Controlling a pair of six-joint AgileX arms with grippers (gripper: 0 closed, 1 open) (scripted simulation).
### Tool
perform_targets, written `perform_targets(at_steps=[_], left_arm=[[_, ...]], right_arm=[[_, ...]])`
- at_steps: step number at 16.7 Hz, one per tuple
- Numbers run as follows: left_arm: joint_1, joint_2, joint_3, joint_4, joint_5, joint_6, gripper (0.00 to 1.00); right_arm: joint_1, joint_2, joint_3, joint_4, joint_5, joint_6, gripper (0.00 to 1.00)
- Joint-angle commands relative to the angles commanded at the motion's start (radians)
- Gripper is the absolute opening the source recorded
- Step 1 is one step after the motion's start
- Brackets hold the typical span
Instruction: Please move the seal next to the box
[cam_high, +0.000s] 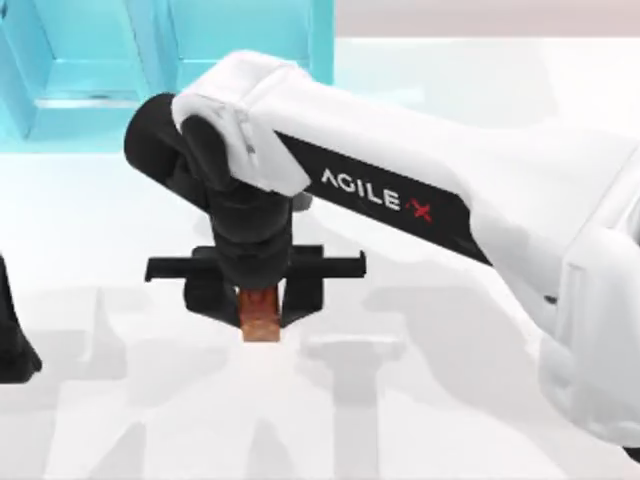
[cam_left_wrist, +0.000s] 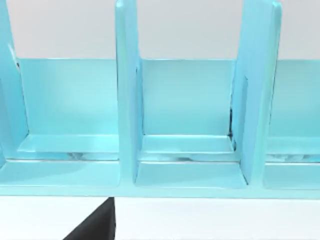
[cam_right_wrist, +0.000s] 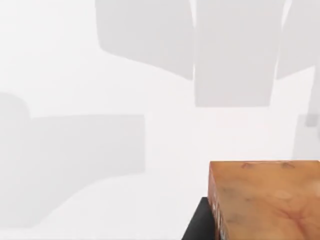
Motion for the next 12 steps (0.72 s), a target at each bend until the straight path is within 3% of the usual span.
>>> perform_targets(at_steps=[4, 12], left_arm=[[0.000, 0.000, 0.000, 0.000, 0.000, 0.000, 1.00], [0.000, 0.000, 0.000, 0.000, 0.000, 0.000, 1.00]], right_arm=[[-0.139, -0.142, -0.144, 0.007, 0.000, -0.139, 0.00], [-0.623, -0.647, -0.669, 0.028, -0.003, -0.635, 0.00]])
